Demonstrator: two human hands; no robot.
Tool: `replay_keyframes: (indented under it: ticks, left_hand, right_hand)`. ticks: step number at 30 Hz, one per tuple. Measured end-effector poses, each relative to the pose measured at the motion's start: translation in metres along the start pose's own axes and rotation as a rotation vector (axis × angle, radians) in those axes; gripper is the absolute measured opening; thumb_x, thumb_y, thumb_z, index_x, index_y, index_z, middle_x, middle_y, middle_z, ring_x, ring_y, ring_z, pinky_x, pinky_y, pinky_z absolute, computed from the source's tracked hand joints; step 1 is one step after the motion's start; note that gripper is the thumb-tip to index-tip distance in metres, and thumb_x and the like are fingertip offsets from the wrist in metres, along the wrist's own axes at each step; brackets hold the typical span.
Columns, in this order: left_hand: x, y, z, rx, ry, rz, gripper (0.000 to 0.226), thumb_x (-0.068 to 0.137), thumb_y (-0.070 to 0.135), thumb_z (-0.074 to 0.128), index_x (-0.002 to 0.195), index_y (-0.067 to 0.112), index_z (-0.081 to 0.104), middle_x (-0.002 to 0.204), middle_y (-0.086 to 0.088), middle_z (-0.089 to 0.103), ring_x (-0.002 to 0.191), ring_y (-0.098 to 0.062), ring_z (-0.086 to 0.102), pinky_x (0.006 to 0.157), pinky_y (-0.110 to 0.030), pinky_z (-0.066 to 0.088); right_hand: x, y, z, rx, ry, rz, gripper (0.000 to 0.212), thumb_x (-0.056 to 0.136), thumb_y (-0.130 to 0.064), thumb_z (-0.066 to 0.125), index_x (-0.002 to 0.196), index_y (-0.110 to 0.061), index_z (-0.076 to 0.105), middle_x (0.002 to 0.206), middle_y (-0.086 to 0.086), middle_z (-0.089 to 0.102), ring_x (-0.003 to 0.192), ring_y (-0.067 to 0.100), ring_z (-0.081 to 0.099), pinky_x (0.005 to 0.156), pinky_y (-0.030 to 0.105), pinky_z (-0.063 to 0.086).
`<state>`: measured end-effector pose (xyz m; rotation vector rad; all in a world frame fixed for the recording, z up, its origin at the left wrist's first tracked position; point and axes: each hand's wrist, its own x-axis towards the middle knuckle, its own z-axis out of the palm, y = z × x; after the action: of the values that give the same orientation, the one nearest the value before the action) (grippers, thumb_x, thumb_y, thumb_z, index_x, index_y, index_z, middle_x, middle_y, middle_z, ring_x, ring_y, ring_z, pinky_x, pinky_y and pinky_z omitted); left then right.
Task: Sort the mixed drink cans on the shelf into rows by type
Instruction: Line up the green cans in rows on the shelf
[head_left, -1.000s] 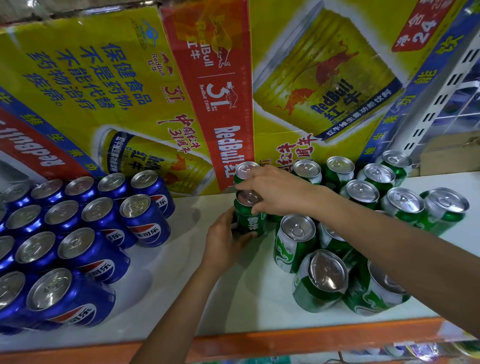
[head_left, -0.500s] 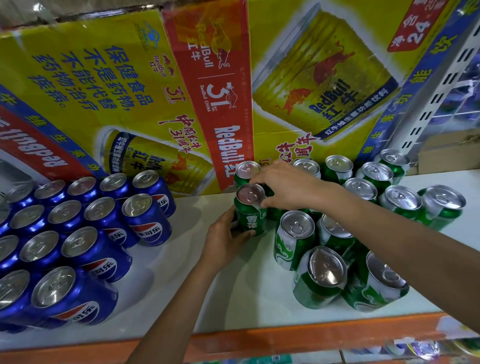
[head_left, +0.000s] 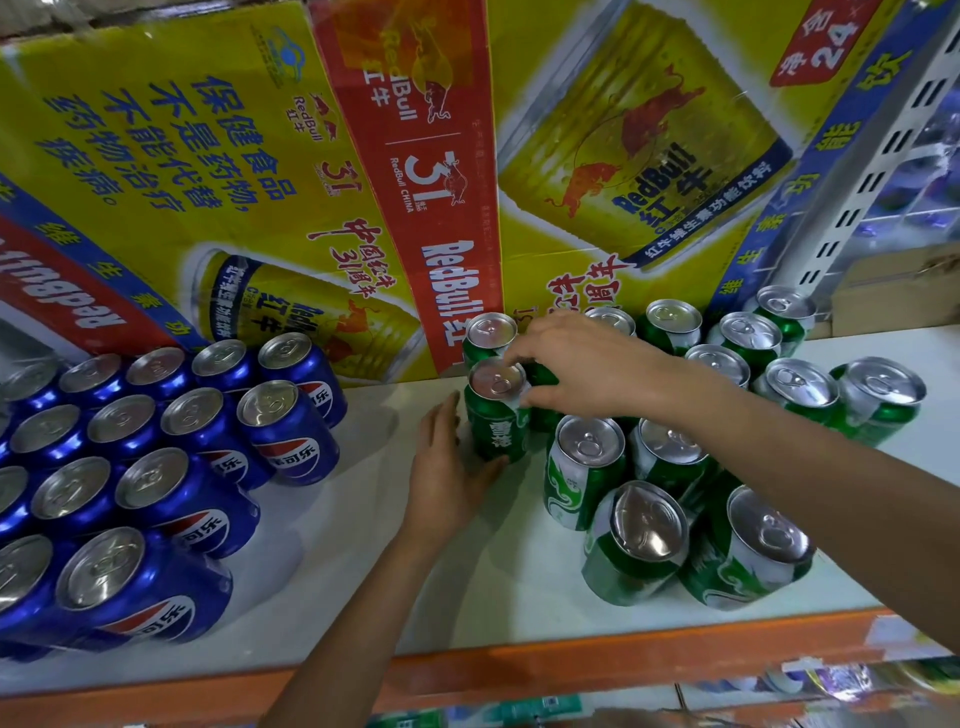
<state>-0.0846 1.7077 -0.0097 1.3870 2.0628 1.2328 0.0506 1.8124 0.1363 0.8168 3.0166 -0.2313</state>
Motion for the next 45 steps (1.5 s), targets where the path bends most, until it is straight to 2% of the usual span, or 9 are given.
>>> replay_keyframes:
  ticks: [4, 9, 13, 16, 20, 23, 29, 37, 45]
  left_hand:
    - [-0.025, 0.010, 0.006, 0.044, 0.231, 0.189, 0.039, 0.075, 0.013, 0.071, 0.110, 0.005, 0.055, 0.105, -0.002, 0.053, 0.089, -0.007, 0.051, 0.076, -0.023, 0.048]
    - [-0.038, 0.018, 0.016, 0.049, -0.209, 0.241, 0.048, 0.073, 0.027, 0.057, 0.119, 0.011, 0.055, 0.110, -0.003, 0.060, 0.095, -0.014, 0.057, 0.084, -0.028, 0.049]
    - [-0.037, 0.021, 0.018, -0.002, -0.341, 0.183, 0.068, 0.067, 0.020, 0.065, 0.132, 0.011, 0.047, 0.121, 0.001, 0.060, 0.107, -0.015, 0.058, 0.093, -0.025, 0.046]
    - [-0.036, 0.025, 0.013, -0.078, -0.366, 0.144, 0.068, 0.067, 0.019, 0.070, 0.131, 0.014, 0.048, 0.112, 0.014, 0.061, 0.100, 0.005, 0.058, 0.088, -0.013, 0.046]
    - [-0.036, 0.024, 0.002, -0.114, -0.357, 0.054, 0.064, 0.063, 0.020, 0.074, 0.117, 0.036, 0.045, 0.103, 0.023, 0.059, 0.091, 0.016, 0.057, 0.078, -0.005, 0.043]
    - [-0.038, 0.019, -0.003, -0.111, -0.301, -0.018, 0.066, 0.060, 0.017, 0.087, 0.112, 0.032, 0.049, 0.099, 0.019, 0.062, 0.089, 0.016, 0.058, 0.075, -0.004, 0.045]
    - [-0.046, 0.019, -0.007, -0.025, -0.100, -0.096, 0.075, 0.052, 0.025, 0.093, 0.113, 0.023, 0.051, 0.094, 0.021, 0.057, 0.080, 0.007, 0.057, 0.067, 0.002, 0.040]
    - [-0.044, 0.015, -0.006, 0.027, -0.058, -0.105, 0.078, 0.054, 0.030, 0.092, 0.120, 0.016, 0.052, 0.109, 0.007, 0.063, 0.090, -0.003, 0.057, 0.068, 0.002, 0.039]
    - [-0.045, 0.010, -0.008, 0.056, -0.029, -0.077, 0.081, 0.054, 0.033, 0.091, 0.123, 0.016, 0.053, 0.116, 0.001, 0.065, 0.095, -0.008, 0.061, 0.082, -0.025, 0.052]
  right_hand:
    - [-0.021, 0.002, -0.012, -0.092, -0.183, -0.016, 0.048, 0.082, -0.055, 0.062, 0.117, -0.023, 0.060, 0.105, -0.002, 0.064, 0.100, 0.020, 0.058, 0.081, 0.037, 0.050]
    - [-0.038, -0.001, 0.000, -0.249, -0.330, 0.009, 0.058, 0.073, -0.066, 0.063, 0.111, -0.022, 0.056, 0.101, -0.001, 0.058, 0.100, 0.022, 0.057, 0.068, 0.033, 0.047]
    - [-0.036, 0.000, -0.002, -0.135, -0.275, -0.087, 0.057, 0.073, -0.040, 0.076, 0.125, -0.031, 0.053, 0.113, -0.007, 0.055, 0.109, 0.017, 0.051, 0.077, 0.031, 0.044]
    - [-0.035, 0.001, -0.004, 0.003, -0.274, -0.178, 0.058, 0.069, -0.023, 0.080, 0.120, -0.034, 0.056, 0.106, -0.016, 0.049, 0.100, 0.006, 0.042, 0.085, 0.026, 0.038]
    - [-0.031, -0.002, 0.001, 0.071, -0.245, -0.274, 0.053, 0.072, -0.011, 0.076, 0.119, -0.030, 0.059, 0.119, -0.013, 0.052, 0.104, 0.003, 0.042, 0.070, 0.013, 0.022]
    - [-0.025, -0.006, 0.005, 0.119, -0.241, -0.289, 0.054, 0.075, -0.005, 0.069, 0.123, -0.027, 0.058, 0.124, -0.006, 0.053, 0.114, 0.010, 0.044, 0.074, 0.002, 0.024]
    - [-0.017, -0.005, 0.005, 0.099, -0.207, -0.208, 0.064, 0.081, -0.036, 0.071, 0.137, -0.029, 0.042, 0.138, -0.008, 0.044, 0.122, 0.010, 0.038, 0.076, 0.013, 0.021]
    - [-0.013, -0.005, 0.011, 0.145, -0.179, -0.231, 0.057, 0.082, -0.038, 0.070, 0.133, -0.027, 0.048, 0.132, -0.006, 0.051, 0.117, 0.011, 0.045, 0.081, 0.018, 0.028]
    - [-0.016, -0.003, 0.016, 0.187, -0.120, -0.234, 0.052, 0.084, -0.035, 0.069, 0.131, -0.025, 0.051, 0.131, -0.005, 0.052, 0.107, 0.006, 0.045, 0.071, 0.006, 0.024]
